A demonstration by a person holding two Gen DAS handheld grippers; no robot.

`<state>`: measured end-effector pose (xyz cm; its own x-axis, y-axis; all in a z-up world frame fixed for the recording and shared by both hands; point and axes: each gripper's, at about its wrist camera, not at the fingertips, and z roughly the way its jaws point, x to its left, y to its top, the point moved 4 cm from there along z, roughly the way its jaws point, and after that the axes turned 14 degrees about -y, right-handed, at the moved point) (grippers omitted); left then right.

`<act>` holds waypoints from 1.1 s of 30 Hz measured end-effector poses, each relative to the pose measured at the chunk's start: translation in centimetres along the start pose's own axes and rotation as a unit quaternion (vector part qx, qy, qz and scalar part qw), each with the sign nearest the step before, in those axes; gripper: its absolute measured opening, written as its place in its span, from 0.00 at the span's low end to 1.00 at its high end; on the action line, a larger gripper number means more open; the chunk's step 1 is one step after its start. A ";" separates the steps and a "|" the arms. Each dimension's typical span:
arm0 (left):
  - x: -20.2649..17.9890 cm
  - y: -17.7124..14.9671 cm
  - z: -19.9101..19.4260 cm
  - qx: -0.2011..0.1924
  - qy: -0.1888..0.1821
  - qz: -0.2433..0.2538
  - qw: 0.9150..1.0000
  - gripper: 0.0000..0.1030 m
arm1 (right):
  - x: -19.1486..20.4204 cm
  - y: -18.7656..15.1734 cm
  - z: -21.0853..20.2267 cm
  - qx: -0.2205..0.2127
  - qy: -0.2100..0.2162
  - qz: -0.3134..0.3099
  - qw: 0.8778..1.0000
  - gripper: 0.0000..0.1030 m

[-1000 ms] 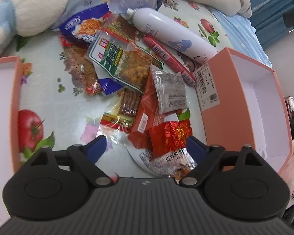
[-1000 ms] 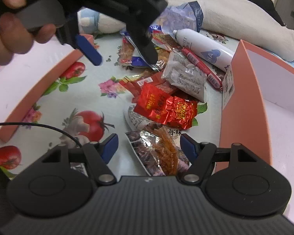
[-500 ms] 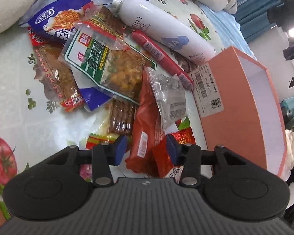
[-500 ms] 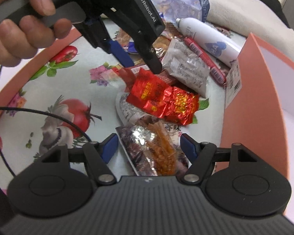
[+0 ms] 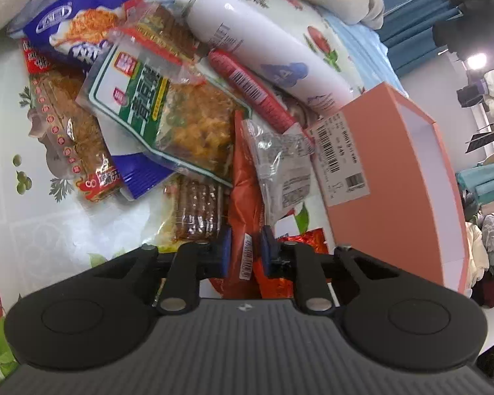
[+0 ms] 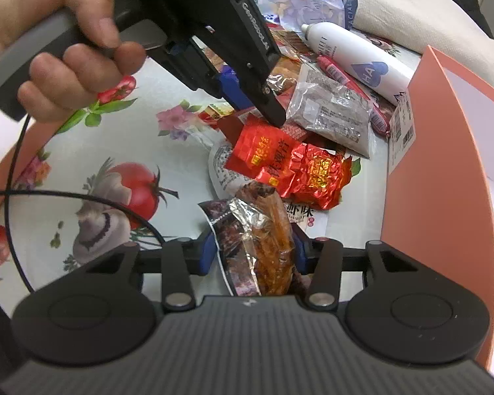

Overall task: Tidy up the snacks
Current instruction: 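Close left tool on red packet while right tool grips clear spicy-strip packet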

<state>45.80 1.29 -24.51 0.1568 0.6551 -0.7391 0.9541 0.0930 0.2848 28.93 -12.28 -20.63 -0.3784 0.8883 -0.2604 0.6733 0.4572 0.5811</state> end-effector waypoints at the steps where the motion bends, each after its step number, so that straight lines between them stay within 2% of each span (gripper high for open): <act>1: -0.2 0.0 -0.3 -0.005 -0.004 -0.001 1.000 0.14 | 0.0 0.0 -0.1 -0.001 -0.001 0.000 1.000 0.44; 8: -1.5 -1.1 -3.9 -0.034 0.009 -0.010 0.999 0.12 | -0.3 0.0 -1.6 -0.007 0.004 0.008 1.000 0.43; 16: -2.6 -4.6 -9.3 -0.075 0.037 -0.006 0.996 0.11 | -0.2 -0.2 -3.9 -0.024 0.013 0.028 0.999 0.43; 25: -2.6 -10.9 -13.8 -0.125 0.072 -0.014 0.989 0.11 | -0.3 -0.7 -3.8 -0.003 0.049 0.074 0.996 0.45; 28: -2.4 -13.4 -14.5 -0.144 0.077 -0.016 0.986 0.11 | 0.0 -1.4 -3.7 0.005 0.052 0.087 0.995 0.46; 30: -2.3 -15.4 -14.4 -0.150 0.086 -0.016 0.985 0.11 | 0.2 -1.9 -3.7 0.008 0.052 0.098 0.994 0.48; 31: -2.2 -16.3 -14.3 -0.152 0.084 -0.020 0.985 0.11 | 0.2 -2.2 -3.7 0.011 0.049 0.102 0.993 0.53; 33: -2.0 -18.0 -14.1 -0.163 0.086 -0.028 0.983 0.12 | 0.2 -2.7 -3.7 0.014 0.044 0.106 0.993 0.53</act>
<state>24.68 8.88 -19.50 0.0352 0.7561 -0.6536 0.8231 0.3490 0.4481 24.65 -13.53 -19.42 -0.2804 0.9577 -0.0651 0.7607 0.2631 0.5933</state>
